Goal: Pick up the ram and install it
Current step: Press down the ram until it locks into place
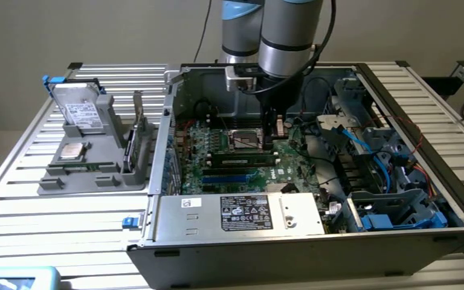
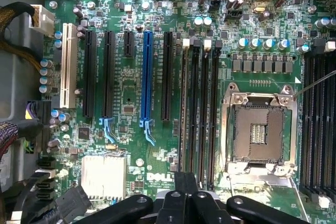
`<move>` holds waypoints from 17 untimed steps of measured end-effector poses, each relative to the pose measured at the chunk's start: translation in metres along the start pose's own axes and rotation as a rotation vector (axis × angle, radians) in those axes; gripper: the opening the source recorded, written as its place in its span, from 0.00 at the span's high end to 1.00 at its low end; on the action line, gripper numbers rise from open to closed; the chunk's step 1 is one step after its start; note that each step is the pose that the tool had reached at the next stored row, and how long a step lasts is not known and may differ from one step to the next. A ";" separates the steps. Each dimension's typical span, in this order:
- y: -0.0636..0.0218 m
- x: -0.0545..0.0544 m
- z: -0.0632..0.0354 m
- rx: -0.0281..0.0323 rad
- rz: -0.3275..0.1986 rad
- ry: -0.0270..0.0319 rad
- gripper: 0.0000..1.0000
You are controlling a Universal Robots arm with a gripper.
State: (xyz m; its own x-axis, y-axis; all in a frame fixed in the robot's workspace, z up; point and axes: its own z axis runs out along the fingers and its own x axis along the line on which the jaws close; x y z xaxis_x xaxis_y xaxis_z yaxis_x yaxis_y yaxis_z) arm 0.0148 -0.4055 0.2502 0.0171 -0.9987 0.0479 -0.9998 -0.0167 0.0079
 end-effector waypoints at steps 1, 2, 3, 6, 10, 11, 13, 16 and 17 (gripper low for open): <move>0.0001 -0.001 0.0005 -0.0001 0.000 0.0079 0.89; 0.0002 -0.001 0.0009 -0.0001 0.000 0.0161 0.89; 0.0003 -0.002 0.0016 0.0002 0.000 0.0217 0.89; 0.0023 -0.004 0.0038 0.0021 0.004 0.0226 0.89; 0.0048 -0.004 0.0075 0.0066 0.016 0.0227 0.89; 0.0049 -0.005 0.0086 0.0075 0.020 0.0227 0.89; 0.0049 -0.005 0.0108 0.0094 0.026 0.0227 0.89; 0.0049 -0.006 0.0135 0.0118 0.035 0.0227 0.89; 0.0050 -0.007 0.0142 0.0127 0.037 0.0227 0.89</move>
State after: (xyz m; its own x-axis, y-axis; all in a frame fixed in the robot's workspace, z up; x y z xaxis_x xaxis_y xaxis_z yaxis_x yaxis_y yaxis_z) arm 0.0097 -0.3996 0.2357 -0.0197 -0.9973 0.0706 -0.9998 0.0192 -0.0069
